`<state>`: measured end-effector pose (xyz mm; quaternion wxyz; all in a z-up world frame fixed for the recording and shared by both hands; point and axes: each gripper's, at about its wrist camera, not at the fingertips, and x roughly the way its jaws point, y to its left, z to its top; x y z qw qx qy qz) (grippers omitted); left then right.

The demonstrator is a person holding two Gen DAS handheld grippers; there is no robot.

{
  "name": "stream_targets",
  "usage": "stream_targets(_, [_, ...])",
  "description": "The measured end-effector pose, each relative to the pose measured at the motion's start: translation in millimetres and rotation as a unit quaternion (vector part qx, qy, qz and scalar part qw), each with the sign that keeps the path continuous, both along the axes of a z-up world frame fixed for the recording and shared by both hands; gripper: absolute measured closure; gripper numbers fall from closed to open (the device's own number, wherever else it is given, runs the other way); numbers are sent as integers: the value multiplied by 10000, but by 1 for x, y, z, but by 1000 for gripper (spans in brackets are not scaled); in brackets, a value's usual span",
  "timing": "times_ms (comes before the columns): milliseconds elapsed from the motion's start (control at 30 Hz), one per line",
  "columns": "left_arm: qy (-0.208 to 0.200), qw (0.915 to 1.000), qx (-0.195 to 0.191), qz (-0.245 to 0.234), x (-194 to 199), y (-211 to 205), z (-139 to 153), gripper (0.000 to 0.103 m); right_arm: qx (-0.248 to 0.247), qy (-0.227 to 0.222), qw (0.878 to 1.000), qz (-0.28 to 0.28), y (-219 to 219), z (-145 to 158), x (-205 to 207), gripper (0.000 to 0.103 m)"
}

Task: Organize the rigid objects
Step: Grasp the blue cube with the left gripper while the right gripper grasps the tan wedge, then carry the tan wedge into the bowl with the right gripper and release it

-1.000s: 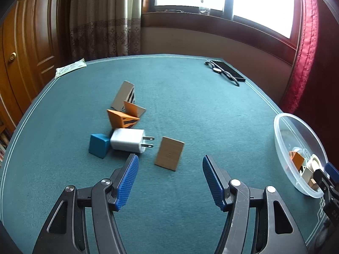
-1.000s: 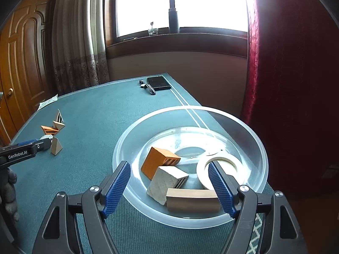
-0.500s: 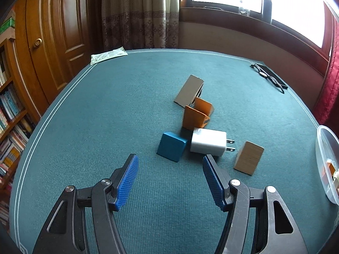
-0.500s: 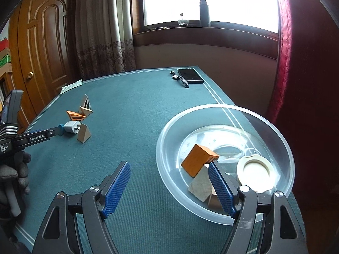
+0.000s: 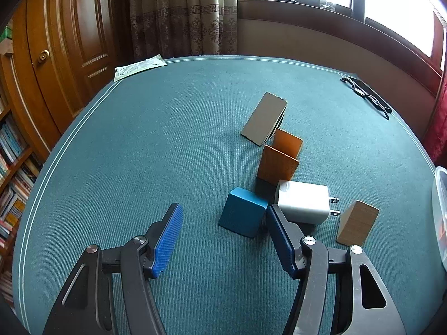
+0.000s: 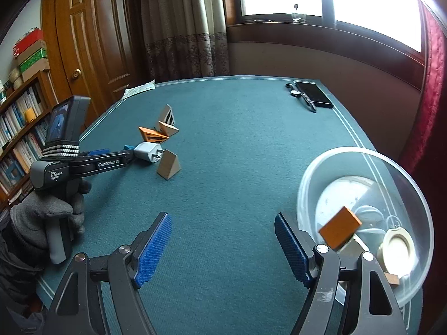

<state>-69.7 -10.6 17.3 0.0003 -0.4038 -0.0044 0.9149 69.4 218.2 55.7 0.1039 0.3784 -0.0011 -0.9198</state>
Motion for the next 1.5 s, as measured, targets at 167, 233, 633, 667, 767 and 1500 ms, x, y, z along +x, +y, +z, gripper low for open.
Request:
stream_targets(167, [-76,9998,93,-172,-5,3,-3,65,-150,-130,9997,163,-20,-5,-20,24])
stream_targets(233, [-50,9996,140,-224,-4,3,-2,69,-239,-209,9993,198,-27,-8,-31,24])
stream_targets(633, [200,9990,351,-192,14,-5,12,70,-521,-566,9967,255,-65,-26,-80,24])
stream_targets(667, [233,9989,369,-175,15,-6,14,69,-513,-589,9967,243,-67,-27,-85,24])
stream_targets(767, [313,9986,419,-109,18,-11,19,69,-474,-669,9964,231,-75,-33,-98,28])
stream_targets(1500, [358,9981,487,-72,24,-15,21,69,100,-461,9989,-57,-77,-39,-104,65])
